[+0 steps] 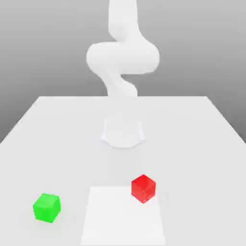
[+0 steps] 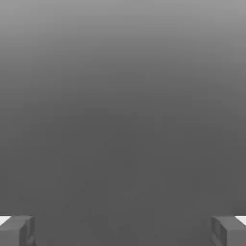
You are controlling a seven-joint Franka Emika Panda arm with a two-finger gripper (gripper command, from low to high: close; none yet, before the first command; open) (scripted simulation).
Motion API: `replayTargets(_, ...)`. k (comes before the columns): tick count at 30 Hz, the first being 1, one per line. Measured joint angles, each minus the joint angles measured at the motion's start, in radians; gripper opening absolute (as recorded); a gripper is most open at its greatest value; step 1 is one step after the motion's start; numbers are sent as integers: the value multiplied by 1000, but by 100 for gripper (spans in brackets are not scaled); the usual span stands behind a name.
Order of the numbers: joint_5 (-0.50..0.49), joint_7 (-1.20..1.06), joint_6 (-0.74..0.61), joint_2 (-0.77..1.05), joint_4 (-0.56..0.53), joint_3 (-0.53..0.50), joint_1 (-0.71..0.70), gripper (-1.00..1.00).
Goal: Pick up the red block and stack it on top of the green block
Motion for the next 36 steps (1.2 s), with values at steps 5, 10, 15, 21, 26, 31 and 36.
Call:
replayTargets(5, -8, -127, 119, 159, -146, -23, 62, 0)
replayTargets(10, -11, -258, 238, 319, -292, -42, 119, 0)
replayTargets(15, -11, -407, 370, 501, -451, -52, 172, 0)
replayTargets(21, 18, -523, 594, 791, -522, -38, 199, 0)
replayTargets(26, 43, -543, 707, 923, -506, -9, 176, -100)
replayTargets(31, 42, -542, 715, 934, -504, -6, 172, -100)
replayTargets(36, 13, -522, 599, 799, -523, -21, 180, -100)
